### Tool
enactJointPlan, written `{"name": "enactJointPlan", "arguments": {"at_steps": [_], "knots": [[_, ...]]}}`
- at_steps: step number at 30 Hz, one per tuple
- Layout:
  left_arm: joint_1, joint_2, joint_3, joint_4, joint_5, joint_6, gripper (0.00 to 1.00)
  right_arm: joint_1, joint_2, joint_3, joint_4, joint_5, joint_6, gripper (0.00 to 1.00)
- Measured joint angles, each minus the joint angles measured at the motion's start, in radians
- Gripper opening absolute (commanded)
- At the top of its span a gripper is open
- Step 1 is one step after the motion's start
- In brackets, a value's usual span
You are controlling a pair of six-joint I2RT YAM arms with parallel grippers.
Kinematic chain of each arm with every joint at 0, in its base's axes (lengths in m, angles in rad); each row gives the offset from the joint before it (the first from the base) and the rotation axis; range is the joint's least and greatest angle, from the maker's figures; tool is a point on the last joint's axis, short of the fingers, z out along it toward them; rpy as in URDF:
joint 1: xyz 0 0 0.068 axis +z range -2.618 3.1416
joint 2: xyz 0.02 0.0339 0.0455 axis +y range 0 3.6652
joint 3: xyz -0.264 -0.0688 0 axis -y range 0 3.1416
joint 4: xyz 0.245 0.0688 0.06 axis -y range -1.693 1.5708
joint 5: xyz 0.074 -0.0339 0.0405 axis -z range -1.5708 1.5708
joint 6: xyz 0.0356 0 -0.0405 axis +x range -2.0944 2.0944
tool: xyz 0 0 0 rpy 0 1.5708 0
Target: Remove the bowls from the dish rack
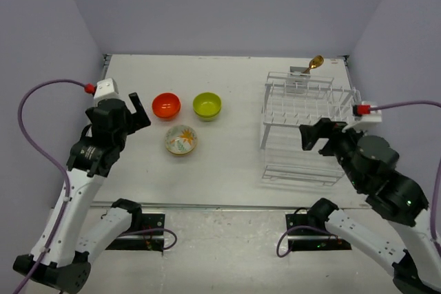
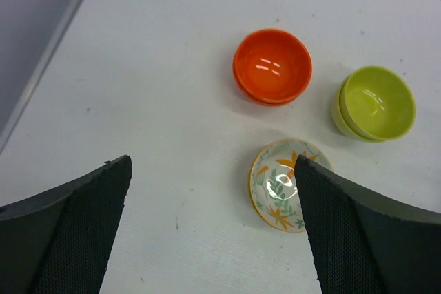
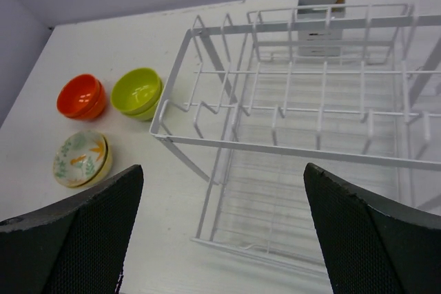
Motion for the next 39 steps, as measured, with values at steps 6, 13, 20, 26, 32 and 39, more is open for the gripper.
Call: {"name": "enactJointPlan", "arguments": {"at_steps": [6,13,20,26,32,39], "knots": [[0.000,-0.179,0.040,-0.080,-0.117,0.045,1.00,0.000,-0.191,0.071,-0.150,0.111,0.001,0.99],[0.002,-0.399,0.039,-0.139,-0.147,0.071,1.00,0.000,-0.331,0.039,-0.244,0.154,-0.026,0.99],[0.002,-0.446,0.039,-0.181,-0.150,0.072,1.00,0.000,-0.372,-0.080,-0.238,0.170,-0.048,0.99],[0.002,-0.454,0.035,-0.188,-0.157,0.072,1.00,0.000,-0.394,-0.126,-0.200,0.173,-0.064,0.99],[0.002,-0.468,-0.025,-0.178,-0.167,0.071,1.00,0.000,-0.393,-0.129,-0.166,0.175,-0.064,0.99],[0.002,-0.469,-0.057,-0.153,-0.168,0.071,1.00,0.000,-0.392,-0.129,-0.153,0.180,-0.064,0.99]]}}
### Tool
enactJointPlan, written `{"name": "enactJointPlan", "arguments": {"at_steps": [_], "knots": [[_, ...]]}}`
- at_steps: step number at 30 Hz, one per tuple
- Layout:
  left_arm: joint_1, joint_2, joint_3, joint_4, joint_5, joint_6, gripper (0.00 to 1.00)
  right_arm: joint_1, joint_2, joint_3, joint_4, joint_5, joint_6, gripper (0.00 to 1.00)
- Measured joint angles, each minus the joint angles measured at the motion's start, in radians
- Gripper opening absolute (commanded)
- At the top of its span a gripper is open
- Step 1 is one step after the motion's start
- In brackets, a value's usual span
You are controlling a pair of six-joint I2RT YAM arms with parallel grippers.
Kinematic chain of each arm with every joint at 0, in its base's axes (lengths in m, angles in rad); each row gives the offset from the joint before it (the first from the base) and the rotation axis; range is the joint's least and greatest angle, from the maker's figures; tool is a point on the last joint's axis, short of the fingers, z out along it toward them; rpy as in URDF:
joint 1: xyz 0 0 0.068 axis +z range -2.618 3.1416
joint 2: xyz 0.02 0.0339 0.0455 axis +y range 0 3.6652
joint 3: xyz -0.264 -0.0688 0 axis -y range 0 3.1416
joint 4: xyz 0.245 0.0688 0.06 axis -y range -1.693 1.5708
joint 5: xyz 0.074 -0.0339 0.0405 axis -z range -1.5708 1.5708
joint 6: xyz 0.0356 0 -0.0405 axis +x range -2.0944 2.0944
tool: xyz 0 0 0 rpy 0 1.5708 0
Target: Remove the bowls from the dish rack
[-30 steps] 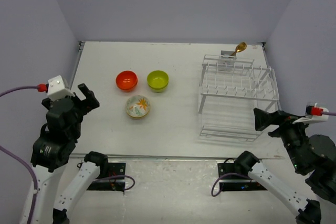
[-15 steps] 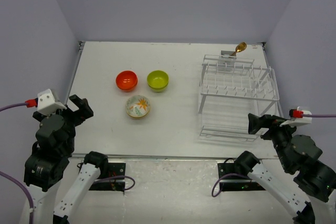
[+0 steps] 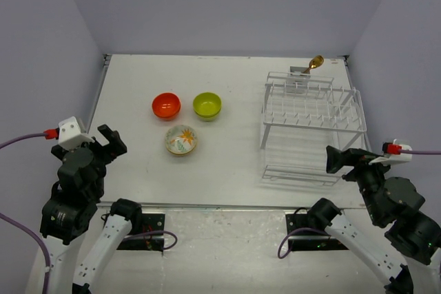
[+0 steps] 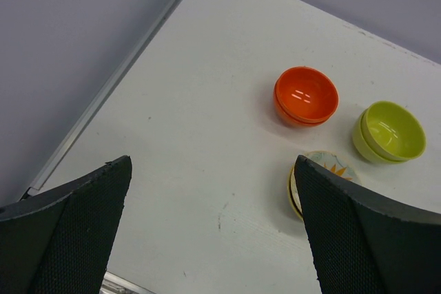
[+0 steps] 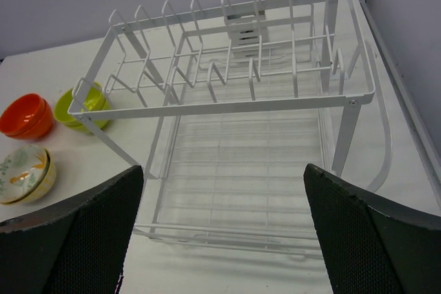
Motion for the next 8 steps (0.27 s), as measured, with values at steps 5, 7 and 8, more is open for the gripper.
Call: {"name": "enactJointPlan", "arguments": {"at_steps": [5,7,8], "knots": [[0.000,0.000,0.000,0.013,0.001,0.000,1.00,0.000,0.000,-0.002,0.003,0.015,0.000,0.99],[0.000,0.000,0.000,0.014,0.001,0.003,1.00,0.000,0.001,-0.003,0.003,0.016,0.000,0.99],[0.000,0.000,0.000,0.015,0.001,0.005,1.00,0.000,0.002,-0.003,0.003,0.016,0.000,0.99]]}}
